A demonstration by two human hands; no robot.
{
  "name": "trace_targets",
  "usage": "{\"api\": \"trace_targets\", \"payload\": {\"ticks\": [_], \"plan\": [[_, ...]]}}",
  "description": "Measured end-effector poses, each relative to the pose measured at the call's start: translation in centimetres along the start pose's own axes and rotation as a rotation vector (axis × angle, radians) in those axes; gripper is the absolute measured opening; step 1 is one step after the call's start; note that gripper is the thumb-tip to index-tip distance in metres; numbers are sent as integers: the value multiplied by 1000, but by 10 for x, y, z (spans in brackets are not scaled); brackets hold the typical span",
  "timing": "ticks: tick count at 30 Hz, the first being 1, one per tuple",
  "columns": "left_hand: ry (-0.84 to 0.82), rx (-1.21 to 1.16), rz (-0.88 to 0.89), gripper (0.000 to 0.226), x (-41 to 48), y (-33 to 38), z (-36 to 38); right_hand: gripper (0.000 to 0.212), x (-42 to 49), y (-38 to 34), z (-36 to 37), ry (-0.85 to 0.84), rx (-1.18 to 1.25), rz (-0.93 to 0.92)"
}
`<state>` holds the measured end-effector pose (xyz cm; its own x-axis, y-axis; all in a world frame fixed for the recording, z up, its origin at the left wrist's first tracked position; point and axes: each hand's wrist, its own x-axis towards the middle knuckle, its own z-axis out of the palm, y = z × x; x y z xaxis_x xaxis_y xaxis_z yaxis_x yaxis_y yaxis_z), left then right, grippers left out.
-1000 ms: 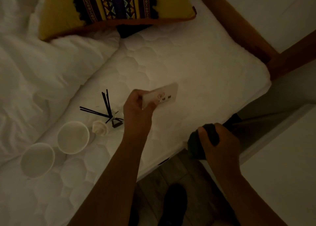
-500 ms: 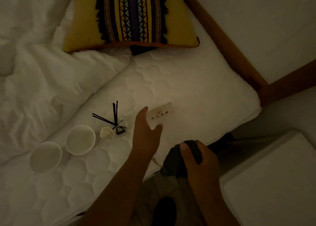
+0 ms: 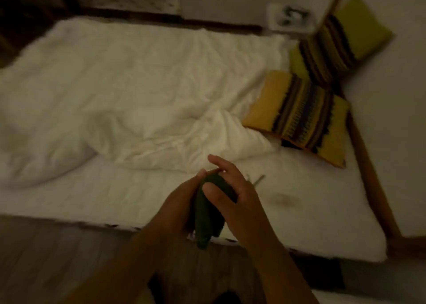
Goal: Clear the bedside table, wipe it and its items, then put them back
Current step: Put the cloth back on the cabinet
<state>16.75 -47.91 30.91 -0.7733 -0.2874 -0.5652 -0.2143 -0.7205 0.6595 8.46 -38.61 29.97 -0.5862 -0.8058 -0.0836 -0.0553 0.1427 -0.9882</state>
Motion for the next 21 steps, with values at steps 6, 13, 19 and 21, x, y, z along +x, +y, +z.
{"api": "trace_targets", "payload": {"ticks": [6,13,19,21], "plan": [[190,459,481,43,-162,120,-137,54,33,-133,136,-433,-172,-169],[818,1084,565,13,-381,204,-323,23,57,-245,393,-725,-687,-464],[1157,1062,532,10,-531,224,-473,13,41,-300,624,-867,-817,-805],[1230,1029,528,9,-567,229,-516,9,39,-311,689,-920,-808,-841]]}}
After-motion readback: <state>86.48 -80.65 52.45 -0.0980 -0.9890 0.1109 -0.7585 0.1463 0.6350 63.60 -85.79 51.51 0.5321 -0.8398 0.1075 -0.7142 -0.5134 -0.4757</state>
